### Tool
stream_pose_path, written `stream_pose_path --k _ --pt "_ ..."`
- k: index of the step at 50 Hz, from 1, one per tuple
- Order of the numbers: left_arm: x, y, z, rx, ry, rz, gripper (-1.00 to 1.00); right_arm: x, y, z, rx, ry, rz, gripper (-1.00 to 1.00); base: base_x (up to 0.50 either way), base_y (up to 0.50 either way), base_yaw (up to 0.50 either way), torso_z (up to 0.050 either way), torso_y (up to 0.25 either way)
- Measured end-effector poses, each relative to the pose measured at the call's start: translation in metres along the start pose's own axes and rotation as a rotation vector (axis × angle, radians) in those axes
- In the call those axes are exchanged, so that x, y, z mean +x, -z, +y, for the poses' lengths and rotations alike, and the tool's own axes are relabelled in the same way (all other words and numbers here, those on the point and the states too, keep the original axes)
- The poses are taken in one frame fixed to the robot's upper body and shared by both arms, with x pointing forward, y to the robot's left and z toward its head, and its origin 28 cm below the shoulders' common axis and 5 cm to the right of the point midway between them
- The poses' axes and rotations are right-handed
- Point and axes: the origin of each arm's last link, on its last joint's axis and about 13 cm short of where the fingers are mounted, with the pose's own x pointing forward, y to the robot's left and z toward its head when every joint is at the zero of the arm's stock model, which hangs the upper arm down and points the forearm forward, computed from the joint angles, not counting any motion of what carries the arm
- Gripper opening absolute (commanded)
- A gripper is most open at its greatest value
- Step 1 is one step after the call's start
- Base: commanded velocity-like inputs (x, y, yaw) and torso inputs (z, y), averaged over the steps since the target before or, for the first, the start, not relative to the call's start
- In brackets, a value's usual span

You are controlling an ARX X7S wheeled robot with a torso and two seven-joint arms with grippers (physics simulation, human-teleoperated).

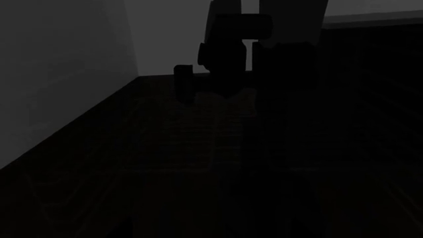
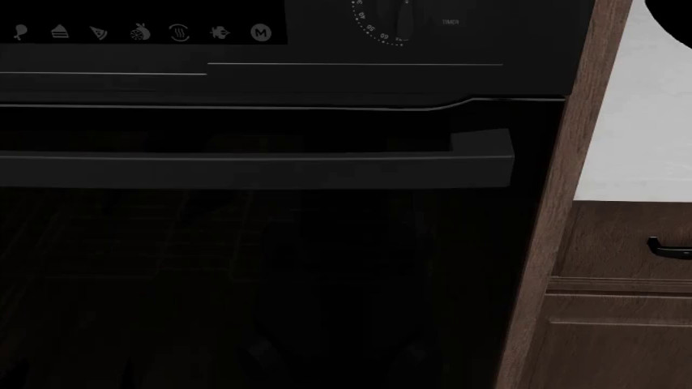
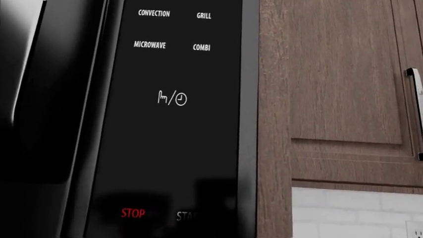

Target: Press the start button on the microwave

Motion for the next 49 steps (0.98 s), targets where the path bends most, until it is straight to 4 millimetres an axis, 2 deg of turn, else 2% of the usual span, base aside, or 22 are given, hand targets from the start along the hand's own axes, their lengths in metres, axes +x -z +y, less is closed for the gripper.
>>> stream_pose_path --k 21,49 --pt "0.000 0.000 0.002 0.004 -0.005 -0.003 1.00 0.021 0.012 0.005 0.012 -0.015 0.024 -1.00 0.00 0.00 0.00 0.000 0.000" --pt "-0.002 0.004 0.004 0.001 -0.020 0.004 1.00 0.027 0.016 0.013 -0.096 0.005 -0.027 -1.00 0.02 0.00 0.01 0.004 0.000"
